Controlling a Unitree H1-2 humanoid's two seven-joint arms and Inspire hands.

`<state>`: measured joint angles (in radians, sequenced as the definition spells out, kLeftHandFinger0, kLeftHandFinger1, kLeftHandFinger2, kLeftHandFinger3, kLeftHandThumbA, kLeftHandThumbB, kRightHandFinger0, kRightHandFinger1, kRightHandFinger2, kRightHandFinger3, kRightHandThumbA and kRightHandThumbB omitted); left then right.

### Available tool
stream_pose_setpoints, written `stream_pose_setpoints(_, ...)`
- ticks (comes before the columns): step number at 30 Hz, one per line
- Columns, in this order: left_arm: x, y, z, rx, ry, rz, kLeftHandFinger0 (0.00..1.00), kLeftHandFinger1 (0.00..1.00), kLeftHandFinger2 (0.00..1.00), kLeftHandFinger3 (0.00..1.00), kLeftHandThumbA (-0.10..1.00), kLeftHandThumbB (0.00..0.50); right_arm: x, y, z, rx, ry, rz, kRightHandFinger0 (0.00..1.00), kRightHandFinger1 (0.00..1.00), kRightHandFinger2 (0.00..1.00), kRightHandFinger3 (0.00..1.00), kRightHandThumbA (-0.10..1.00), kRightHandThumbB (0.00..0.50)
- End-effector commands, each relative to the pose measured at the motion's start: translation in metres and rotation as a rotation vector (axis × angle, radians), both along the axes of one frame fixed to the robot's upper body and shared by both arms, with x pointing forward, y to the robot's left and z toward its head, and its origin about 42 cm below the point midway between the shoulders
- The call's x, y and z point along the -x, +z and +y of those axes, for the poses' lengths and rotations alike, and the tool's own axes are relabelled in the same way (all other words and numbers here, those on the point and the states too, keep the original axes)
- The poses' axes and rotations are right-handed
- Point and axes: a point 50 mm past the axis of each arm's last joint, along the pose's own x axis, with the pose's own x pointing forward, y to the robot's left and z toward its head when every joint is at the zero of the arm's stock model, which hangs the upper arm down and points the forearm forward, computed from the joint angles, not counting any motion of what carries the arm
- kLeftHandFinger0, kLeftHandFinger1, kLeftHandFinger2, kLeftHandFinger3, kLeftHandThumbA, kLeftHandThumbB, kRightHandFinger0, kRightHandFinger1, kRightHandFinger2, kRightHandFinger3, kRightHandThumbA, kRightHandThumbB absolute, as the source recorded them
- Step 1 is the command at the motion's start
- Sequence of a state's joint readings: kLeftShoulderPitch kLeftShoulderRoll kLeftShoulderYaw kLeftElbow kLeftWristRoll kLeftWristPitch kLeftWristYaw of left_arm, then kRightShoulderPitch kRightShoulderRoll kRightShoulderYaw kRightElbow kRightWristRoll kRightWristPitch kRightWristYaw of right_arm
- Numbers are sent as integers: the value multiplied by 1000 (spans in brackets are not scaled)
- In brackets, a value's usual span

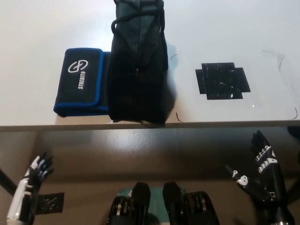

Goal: Use both hands to pick up the lunch bag on the right hand side and smoothly move it near the note book on the left hand side

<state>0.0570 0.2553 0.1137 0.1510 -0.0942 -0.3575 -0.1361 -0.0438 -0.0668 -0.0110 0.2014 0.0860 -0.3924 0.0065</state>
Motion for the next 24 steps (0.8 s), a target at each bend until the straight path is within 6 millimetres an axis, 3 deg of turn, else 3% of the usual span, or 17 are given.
stream_pose_setpoints(1,-8,11,-5,-101,-55,-111,1000,1000,1000,1000,1000,122,-14,16,11,-6,38,-115,1000,1000,1000,1000,1000,185)
stream_pose_setpoints(3,-12,12,-7,-119,-54,-113,1000,1000,1000,1000,1000,123,-15,18,12,1,47,-120,1000,1000,1000,1000,1000,170)
stream_pose_setpoints(12,-19,14,-9,-127,-56,-123,1000,1000,1000,1000,1000,91,-19,20,13,-7,47,-127,1000,1000,1000,1000,1000,189)
stream_pose_setpoints(24,-20,16,-10,-128,-48,-134,1000,1000,1000,1000,1000,108,-21,21,13,-1,52,-132,1000,1000,1000,1000,1000,181)
